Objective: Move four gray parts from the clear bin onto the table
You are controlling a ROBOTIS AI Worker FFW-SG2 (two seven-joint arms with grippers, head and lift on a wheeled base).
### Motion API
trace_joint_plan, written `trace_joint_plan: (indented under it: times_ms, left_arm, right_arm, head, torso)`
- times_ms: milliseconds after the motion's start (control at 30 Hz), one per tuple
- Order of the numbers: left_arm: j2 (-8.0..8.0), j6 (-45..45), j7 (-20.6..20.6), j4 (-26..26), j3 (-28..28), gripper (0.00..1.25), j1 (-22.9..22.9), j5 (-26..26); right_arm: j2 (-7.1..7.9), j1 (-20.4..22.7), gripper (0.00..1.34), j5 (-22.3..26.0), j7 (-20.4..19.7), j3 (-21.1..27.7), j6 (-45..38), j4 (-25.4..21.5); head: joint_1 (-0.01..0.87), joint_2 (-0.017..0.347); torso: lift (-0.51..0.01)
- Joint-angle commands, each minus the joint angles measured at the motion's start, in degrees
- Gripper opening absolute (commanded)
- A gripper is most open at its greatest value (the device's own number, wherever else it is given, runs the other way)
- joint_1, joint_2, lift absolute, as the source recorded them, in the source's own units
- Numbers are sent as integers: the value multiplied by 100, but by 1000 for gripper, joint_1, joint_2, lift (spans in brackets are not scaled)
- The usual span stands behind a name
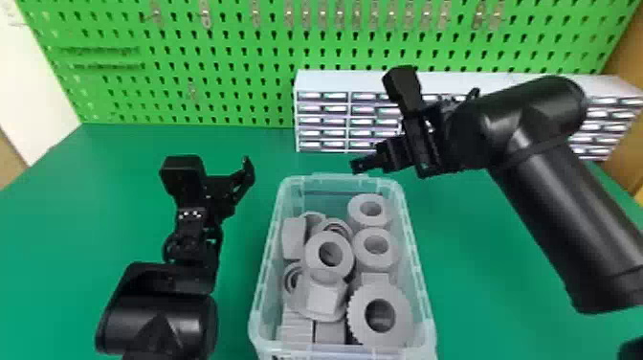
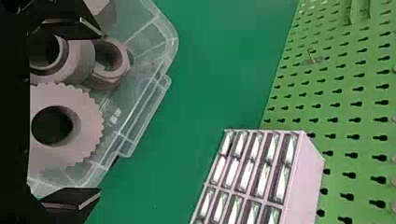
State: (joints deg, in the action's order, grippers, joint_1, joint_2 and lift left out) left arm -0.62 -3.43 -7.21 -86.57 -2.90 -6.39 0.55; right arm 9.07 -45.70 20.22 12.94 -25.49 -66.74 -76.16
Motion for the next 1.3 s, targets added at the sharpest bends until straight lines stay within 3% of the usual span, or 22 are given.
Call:
trace_joint_plan:
  times_ms: [0, 1267]
  left_arm:
    - [0, 0, 0, 0, 0, 1152, 6, -2]
    - [-141, 0, 0, 35, -141, 1152, -82, -151]
  right_arm:
    - [-19, 0, 1226, 9, 24, -123, 144, 181]
    - [-63, 18, 1226, 158, 121, -694, 698, 1121]
  head:
    - [693, 72]
    - [693, 72]
  torso:
    - [-52]
    - [-52]
